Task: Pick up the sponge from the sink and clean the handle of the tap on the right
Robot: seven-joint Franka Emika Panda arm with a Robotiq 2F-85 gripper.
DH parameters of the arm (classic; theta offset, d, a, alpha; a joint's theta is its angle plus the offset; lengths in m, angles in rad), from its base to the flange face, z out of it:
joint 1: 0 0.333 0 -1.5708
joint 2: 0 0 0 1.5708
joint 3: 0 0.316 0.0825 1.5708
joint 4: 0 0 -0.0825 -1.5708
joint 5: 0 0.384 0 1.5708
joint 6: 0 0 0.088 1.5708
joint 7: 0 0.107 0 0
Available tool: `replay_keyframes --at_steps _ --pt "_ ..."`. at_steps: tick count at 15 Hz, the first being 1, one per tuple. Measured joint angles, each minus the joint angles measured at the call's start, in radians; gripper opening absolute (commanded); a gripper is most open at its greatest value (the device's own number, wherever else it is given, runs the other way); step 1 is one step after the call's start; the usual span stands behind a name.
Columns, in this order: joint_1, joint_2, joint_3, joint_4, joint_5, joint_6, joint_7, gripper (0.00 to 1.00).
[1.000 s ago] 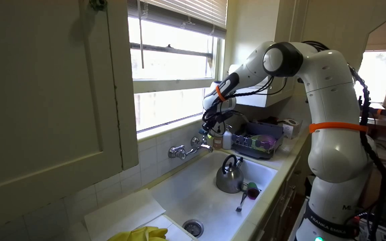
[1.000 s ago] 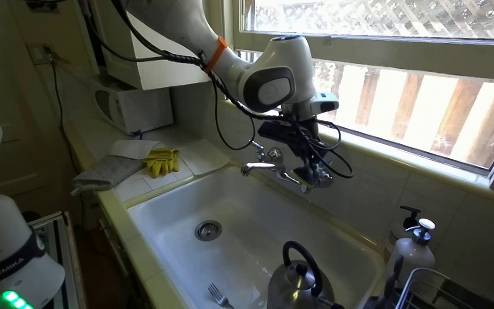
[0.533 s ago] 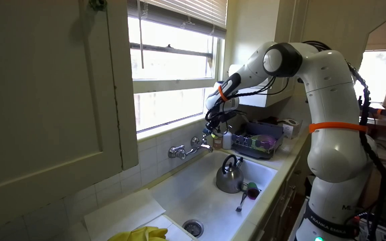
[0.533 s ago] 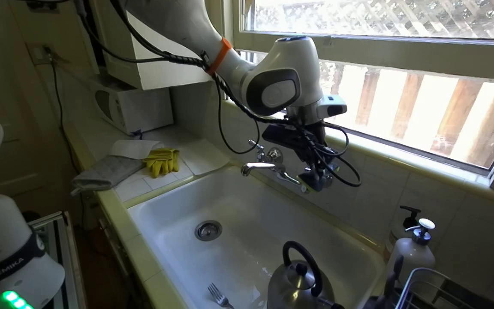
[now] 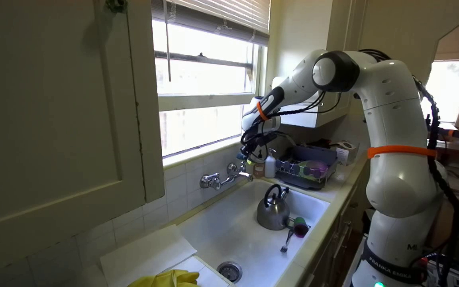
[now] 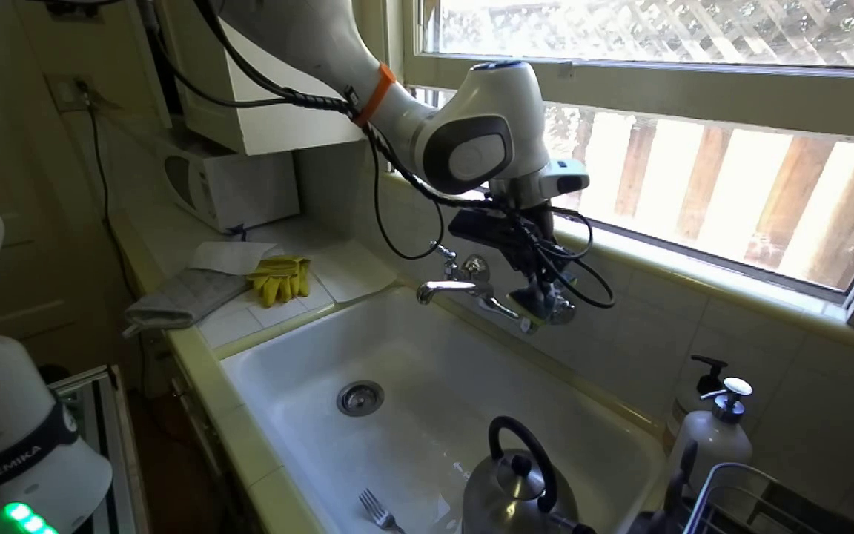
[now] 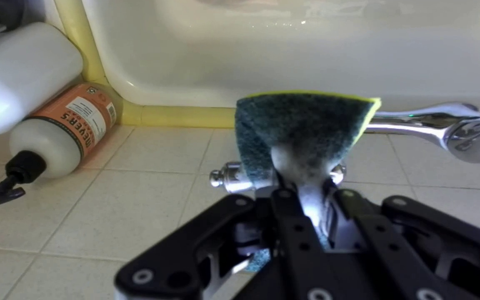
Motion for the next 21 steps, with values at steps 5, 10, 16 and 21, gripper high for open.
replay_keyframes --at_steps 5,10,16,21 --pt "0.008 0.002 0.004 0.004 -0.001 0.0 0.0 0.04" --pt "-0.002 0.002 -0.012 0.005 -0.001 0.0 0.0 0.04" --pt "-0.014 0.006 -0.02 0.005 -0.001 0.0 0.0 0.04" --pt "0.001 0.007 0.0 0.005 -0.005 -0.001 -0.002 0.04"
